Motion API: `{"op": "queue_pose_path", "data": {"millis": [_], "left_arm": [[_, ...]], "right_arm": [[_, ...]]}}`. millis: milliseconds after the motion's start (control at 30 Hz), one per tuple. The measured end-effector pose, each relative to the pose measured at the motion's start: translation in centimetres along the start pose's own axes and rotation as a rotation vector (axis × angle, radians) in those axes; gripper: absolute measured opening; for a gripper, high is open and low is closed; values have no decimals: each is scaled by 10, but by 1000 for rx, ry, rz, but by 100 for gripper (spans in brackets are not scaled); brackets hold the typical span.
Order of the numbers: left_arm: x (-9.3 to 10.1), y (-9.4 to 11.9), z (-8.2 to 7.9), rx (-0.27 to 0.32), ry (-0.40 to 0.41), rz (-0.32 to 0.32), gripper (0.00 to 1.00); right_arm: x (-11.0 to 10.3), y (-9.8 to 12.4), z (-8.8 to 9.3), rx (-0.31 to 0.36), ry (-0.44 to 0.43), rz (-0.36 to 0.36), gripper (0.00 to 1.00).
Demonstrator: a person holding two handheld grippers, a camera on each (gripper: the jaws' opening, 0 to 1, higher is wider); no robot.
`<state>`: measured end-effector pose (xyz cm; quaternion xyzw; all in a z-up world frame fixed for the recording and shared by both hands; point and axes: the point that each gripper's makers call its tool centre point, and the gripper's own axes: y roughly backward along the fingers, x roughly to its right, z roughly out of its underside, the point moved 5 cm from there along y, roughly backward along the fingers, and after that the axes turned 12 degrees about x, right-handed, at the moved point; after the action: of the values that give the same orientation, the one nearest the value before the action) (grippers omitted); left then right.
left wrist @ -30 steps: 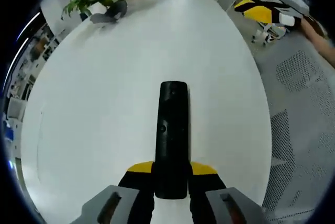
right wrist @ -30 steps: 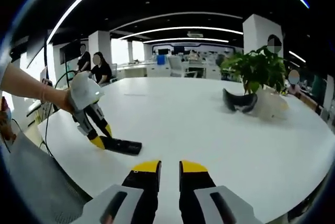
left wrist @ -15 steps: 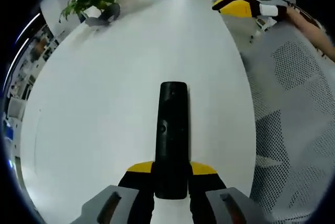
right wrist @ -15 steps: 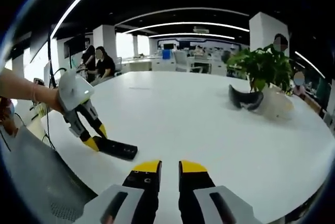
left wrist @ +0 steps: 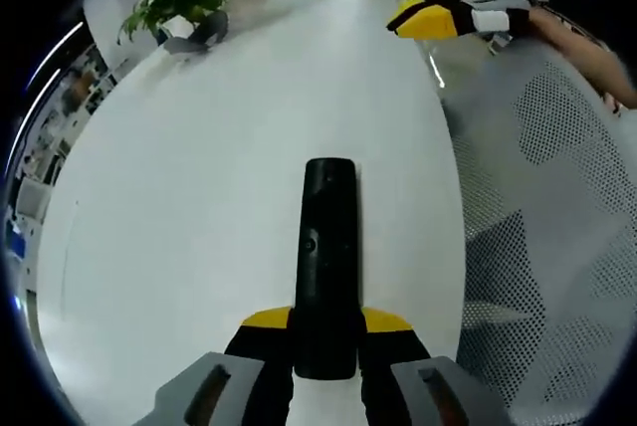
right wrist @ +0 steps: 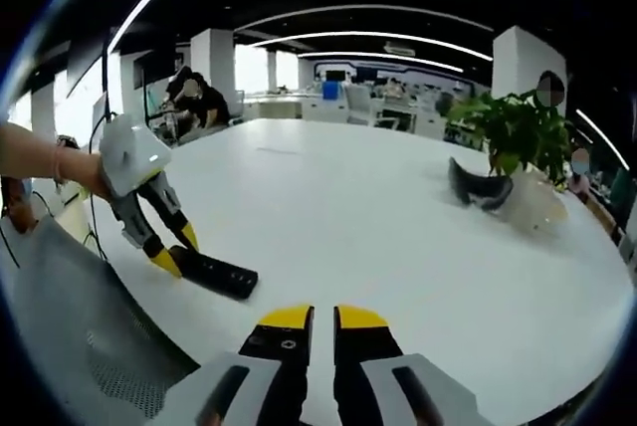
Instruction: Press the specified remote control buttons in sequence, fully releasing each button before pressing the next.
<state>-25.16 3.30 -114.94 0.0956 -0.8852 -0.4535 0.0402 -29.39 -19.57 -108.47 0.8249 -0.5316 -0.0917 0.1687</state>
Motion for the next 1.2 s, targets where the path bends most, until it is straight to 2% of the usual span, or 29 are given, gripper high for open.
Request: {"op": "queue_pose_path", "data": {"millis": [133, 233, 300, 333, 400, 567, 633, 733, 800, 900, 933, 1067, 1200], "left_arm": [[6, 1, 2, 18, 1, -13, 23], [10, 2, 3, 7, 15, -39, 23], [14, 3, 4, 3, 5, -33, 23], [15, 3, 4, 3, 1, -31, 23], [17, 4, 6, 8, -4, -21, 23], [18, 5, 8, 46, -4, -7, 23], [17, 6, 9, 71, 13, 1, 23], [17, 6, 10, 97, -12, 15, 23], [17, 6, 11, 118, -16, 23, 23], [16, 7, 12, 157, -19, 36, 23], [16, 7, 13, 162, -26, 40, 23], [16, 6, 12, 167, -36, 53, 23], [16, 6, 11, 150, -58, 72, 23]], "right_arm": [[-2, 0, 1, -6, 8, -18, 3], [-8, 0, -1, -1, 8, -68, 1], [-20, 1, -10, 52, -2, -169, 0], [-28, 4, -12, 51, -50, -237, 0], [-40, 5, -15, 35, -31, -338, 0], [-66, -6, -24, -60, 111, -490, 0], [-76, -18, -30, -87, 117, -548, 0], [-88, -36, -34, -104, 128, -615, 0], [-92, -49, -30, -161, 176, -648, 0], [-92, -63, -19, -247, 296, -687, 0], [-91, -66, -12, -297, 340, -715, 0], [-83, -77, 0, -373, 474, -764, 0], [-83, -80, 11, -433, 568, -821, 0]]}}
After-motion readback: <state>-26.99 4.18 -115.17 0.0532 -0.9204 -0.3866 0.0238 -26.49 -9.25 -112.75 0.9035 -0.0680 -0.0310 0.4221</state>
